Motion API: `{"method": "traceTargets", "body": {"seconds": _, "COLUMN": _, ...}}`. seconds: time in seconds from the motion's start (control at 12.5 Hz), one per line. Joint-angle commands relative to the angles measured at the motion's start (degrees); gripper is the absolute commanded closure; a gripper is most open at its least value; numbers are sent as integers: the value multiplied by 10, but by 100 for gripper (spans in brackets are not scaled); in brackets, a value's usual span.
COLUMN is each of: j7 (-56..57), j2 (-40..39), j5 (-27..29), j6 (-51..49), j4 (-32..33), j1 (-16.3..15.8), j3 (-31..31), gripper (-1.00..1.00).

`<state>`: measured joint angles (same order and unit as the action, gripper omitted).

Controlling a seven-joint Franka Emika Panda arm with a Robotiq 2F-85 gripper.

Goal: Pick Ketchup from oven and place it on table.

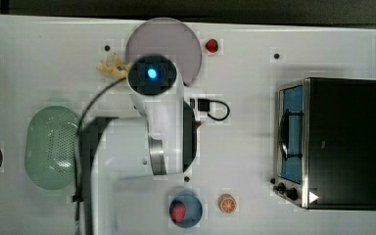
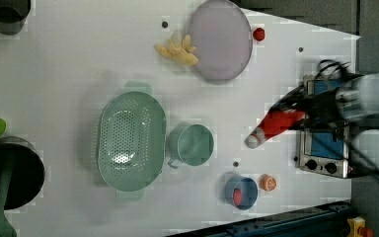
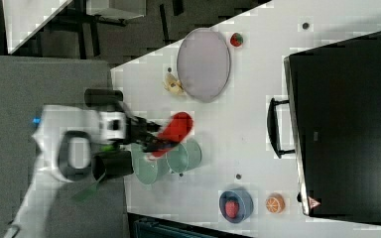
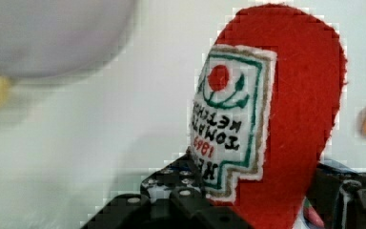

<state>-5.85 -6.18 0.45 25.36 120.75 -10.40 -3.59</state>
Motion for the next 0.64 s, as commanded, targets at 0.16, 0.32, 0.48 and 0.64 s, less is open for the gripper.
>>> {"method": "traceTargets", "body": {"seconds": 0.16, "j7": -45, "j2": -36, "j5": 14, "j6": 143, "j4": 78, "j1": 37, "j3": -25, "gripper": -29}}
{"method": "traceTargets", "body": {"seconds": 0.32, "j7": -45, "j2": -80, "j5": 14, "j6": 211, "j4": 90, "j1": 36, "j3": -26, "gripper": -29}}
{"method": "traceTargets", "body": {"seconds": 0.48, "j7": -45, "j2": -115, "j5": 14, "j6": 244, "j4": 92, "j1": 37, "j3": -27, "gripper": -29}}
{"method": "traceTargets", "body": {"seconds": 0.64, "j7": -45, "j2": -138, "j5": 14, "j6": 264, "j4": 95, "j1": 37, "j3": -31, "gripper": -54}}
